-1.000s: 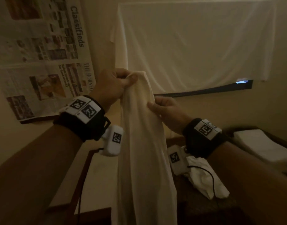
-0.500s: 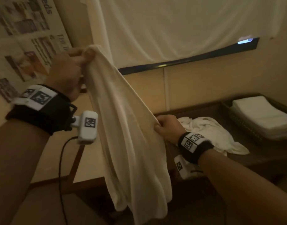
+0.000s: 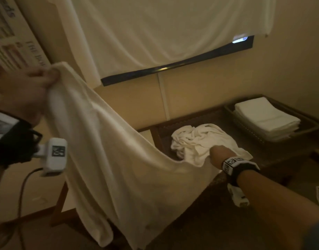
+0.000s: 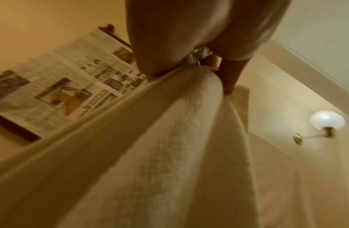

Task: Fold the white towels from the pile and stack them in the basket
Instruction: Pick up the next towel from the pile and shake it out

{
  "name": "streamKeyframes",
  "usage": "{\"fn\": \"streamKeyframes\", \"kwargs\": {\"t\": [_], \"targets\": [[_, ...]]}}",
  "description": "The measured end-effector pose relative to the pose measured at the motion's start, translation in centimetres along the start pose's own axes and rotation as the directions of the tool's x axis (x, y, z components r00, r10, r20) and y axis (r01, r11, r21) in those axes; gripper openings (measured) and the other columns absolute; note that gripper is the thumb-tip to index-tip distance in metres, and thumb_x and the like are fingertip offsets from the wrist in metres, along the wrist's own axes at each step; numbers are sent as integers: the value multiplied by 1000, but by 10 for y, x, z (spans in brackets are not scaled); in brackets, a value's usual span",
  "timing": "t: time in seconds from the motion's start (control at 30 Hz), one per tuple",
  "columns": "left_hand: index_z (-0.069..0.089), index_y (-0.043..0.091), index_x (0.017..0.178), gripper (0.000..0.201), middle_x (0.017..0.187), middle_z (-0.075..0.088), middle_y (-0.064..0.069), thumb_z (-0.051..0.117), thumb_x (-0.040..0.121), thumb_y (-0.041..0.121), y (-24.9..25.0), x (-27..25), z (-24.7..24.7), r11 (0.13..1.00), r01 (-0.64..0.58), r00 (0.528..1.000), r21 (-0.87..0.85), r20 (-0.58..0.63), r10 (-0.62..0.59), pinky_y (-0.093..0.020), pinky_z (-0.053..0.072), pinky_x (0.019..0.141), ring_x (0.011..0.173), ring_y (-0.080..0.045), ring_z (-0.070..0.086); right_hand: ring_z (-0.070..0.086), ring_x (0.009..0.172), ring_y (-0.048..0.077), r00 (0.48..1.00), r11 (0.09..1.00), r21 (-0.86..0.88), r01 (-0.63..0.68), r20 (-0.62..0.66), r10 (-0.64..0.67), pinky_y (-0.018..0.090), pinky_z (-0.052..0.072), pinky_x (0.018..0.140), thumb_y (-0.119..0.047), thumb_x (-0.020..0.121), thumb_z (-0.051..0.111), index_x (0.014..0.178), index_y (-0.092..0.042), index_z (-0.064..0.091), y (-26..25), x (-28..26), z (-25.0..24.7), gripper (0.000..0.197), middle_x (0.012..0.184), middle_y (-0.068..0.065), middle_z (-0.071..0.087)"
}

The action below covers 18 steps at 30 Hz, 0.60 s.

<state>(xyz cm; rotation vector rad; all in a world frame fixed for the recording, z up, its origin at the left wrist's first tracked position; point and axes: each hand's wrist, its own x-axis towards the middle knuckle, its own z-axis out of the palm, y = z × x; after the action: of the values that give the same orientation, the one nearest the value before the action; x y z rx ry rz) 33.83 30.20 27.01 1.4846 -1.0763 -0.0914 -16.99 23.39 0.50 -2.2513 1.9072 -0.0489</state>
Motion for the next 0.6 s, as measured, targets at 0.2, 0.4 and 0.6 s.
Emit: {"fn": "streamKeyframes", "kwargs": {"t": [0.2, 0.4, 0.6], "targets": [[74, 26, 75, 15, 76, 67, 9, 70, 87, 33, 110, -128, 86, 989, -132, 942, -67, 303, 147, -28, 48, 72, 75, -9, 60, 62, 69, 9, 915, 659, 635, 403, -295, -274, 26, 46, 66, -25, 91, 63, 86, -14, 73, -99, -20, -92, 16, 77, 3, 70], [77, 32, 77, 15, 82, 73, 4, 69, 89, 30, 125, -136, 115, 984, -124, 908, -129, 385, 165, -34, 54, 72, 80, -15, 65, 56, 56, 2, 785, 137, 796, 589, -523, -332, 22, 49, 49, -21, 94, 63, 112, -18, 64, -151, -66, -178, 18, 103, 5, 65], [78, 29, 79, 15, 84, 74, 0, 69, 89, 24, 142, -138, 119, 980, -82, 898, -180, 413, 151, -41, 57, 77, 83, -21, 67, 55, 60, 15, 785, 101, 847, 522, -431, -444, 28, 47, 52, -22, 95, 61, 121, -13, 58, -153, -63, -199, 27, 104, 13, 69]]}}
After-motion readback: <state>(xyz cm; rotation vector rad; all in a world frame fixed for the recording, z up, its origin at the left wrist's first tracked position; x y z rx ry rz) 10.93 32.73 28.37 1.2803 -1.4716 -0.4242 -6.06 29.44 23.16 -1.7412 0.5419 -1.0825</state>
